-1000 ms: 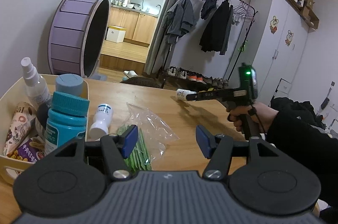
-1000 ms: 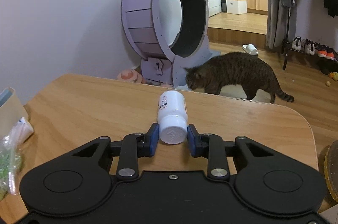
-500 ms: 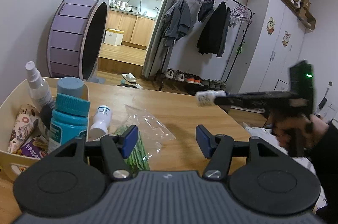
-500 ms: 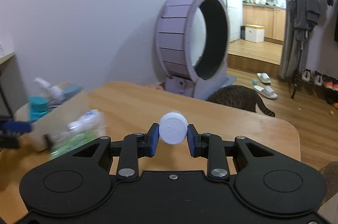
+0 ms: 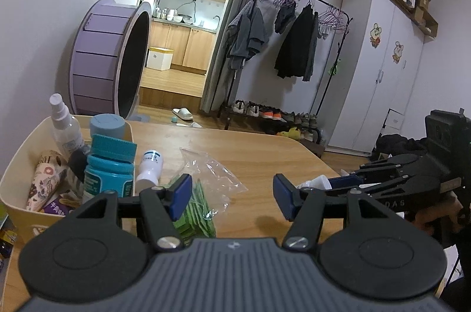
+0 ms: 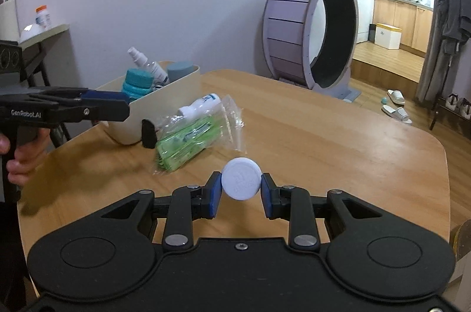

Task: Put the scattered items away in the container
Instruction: 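Carry the pill bottle to the left gripper while the left gripper closes on it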

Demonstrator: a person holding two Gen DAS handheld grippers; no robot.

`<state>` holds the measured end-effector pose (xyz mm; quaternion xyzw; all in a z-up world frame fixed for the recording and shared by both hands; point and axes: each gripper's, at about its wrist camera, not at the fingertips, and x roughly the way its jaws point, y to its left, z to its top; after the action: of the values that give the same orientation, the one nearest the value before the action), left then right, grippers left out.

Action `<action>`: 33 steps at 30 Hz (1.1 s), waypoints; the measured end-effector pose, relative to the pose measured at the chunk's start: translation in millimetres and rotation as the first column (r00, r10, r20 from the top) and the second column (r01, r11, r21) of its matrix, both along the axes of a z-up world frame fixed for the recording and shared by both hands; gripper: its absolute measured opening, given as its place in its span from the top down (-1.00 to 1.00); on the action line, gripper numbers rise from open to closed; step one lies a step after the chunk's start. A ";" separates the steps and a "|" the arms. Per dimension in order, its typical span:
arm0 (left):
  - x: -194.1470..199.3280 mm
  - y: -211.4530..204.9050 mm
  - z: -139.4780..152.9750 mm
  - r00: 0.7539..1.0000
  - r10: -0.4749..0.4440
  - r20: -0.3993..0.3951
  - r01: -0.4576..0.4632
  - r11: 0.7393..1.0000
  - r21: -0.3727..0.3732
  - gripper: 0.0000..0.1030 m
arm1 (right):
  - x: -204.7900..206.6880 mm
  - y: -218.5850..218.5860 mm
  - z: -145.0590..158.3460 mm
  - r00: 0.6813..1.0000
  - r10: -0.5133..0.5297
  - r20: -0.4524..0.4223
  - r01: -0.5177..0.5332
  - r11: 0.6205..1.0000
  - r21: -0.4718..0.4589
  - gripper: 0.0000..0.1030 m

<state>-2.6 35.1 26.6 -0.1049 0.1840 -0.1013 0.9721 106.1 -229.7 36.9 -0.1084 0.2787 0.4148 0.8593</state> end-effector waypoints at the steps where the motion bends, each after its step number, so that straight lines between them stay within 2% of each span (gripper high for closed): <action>1: -0.5 0.0 0.2 1.000 0.001 0.001 -0.001 1.000 0.001 -0.16 | 0.0 0.5 0.5 1.000 0.001 -0.001 -0.001 1.000 0.006 0.45; 8: 1.7 -6.4 -3.7 0.999 -0.035 -0.022 0.036 0.999 0.035 -0.16 | -1.8 -0.5 0.5 1.000 0.021 0.005 -0.022 1.000 0.021 0.44; 15: -4.8 -23.3 -6.1 0.994 -0.107 0.002 0.106 0.985 0.136 -0.17 | -11.9 -4.8 11.4 0.997 0.075 0.025 -0.077 0.995 0.064 0.44; 20: -16.0 -41.9 -14.0 0.984 -0.173 0.042 0.153 0.945 0.289 -0.18 | -17.6 -10.0 17.3 0.991 0.129 0.019 -0.130 0.986 0.105 0.44; 26: -21.0 -55.6 -21.7 0.959 -0.280 0.040 0.251 0.909 0.333 -0.18 | -23.5 -13.6 21.1 0.983 0.186 0.006 -0.185 0.973 0.140 0.44; 33: -24.3 -71.4 -34.2 0.956 -0.288 0.061 0.234 0.867 0.439 -0.18 | -31.9 -10.4 22.9 0.964 0.265 -0.012 -0.259 0.951 0.168 0.44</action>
<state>-26.9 -36.3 -7.6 0.1430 0.1529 -0.1955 0.9581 74.2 -240.1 59.8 -0.0659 0.2415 0.5485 0.7978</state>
